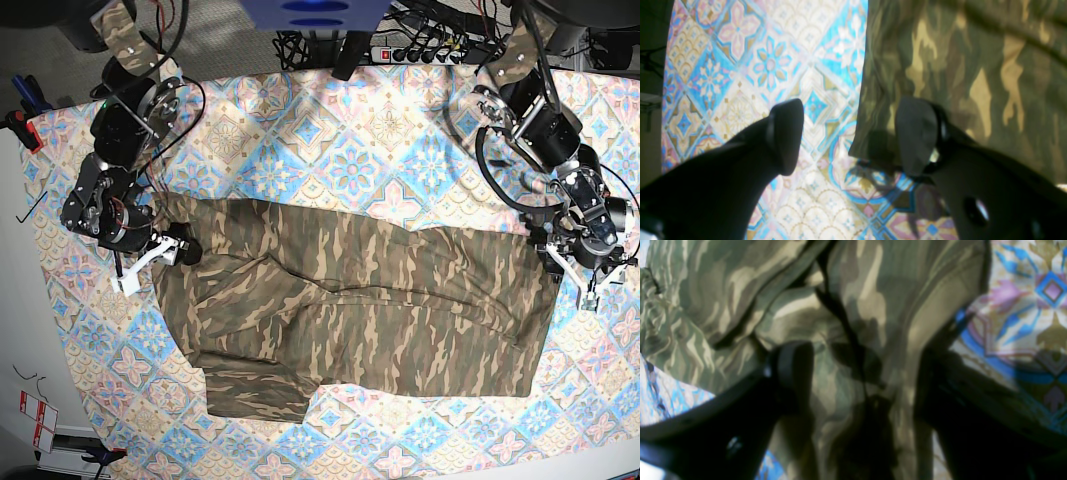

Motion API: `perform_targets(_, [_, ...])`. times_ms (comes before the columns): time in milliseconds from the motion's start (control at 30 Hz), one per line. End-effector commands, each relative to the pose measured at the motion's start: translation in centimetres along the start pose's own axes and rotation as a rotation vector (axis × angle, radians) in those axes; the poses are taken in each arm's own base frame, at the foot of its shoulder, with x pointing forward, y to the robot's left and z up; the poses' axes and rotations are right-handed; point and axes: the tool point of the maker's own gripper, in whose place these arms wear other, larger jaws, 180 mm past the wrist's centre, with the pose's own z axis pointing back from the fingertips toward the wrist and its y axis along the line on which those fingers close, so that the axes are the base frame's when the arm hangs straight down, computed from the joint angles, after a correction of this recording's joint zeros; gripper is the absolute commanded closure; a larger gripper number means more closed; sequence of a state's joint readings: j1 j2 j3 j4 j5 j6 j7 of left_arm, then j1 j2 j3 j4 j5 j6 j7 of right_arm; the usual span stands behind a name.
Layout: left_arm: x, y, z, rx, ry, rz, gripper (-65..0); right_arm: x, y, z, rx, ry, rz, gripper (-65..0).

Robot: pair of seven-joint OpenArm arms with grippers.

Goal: Fold the T-shirt properly

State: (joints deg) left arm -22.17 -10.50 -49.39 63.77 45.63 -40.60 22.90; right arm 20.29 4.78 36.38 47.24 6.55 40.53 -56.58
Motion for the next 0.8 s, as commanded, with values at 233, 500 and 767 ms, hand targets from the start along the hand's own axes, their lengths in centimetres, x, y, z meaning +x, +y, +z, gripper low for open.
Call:
perform_targets(233, [2.9,4.7,-0.5,0.045,-0.072,0.155,-43.6,-6.2,-0.1,-0.6,-0.029,0.248,0.009,-40.9])
perform_targets(500, [-0.7,2.3,-3.4,-0.131,0.03,0.238,-43.6,-7.1,-0.4,-0.5,-0.034,0.263,0.004,-40.9])
perform_targets(767, [-2.3,-3.0,-4.6,-0.273,0.051,0.298,-43.2,-7.0,-0.4,-0.5,-0.035,0.264,0.005,-40.9])
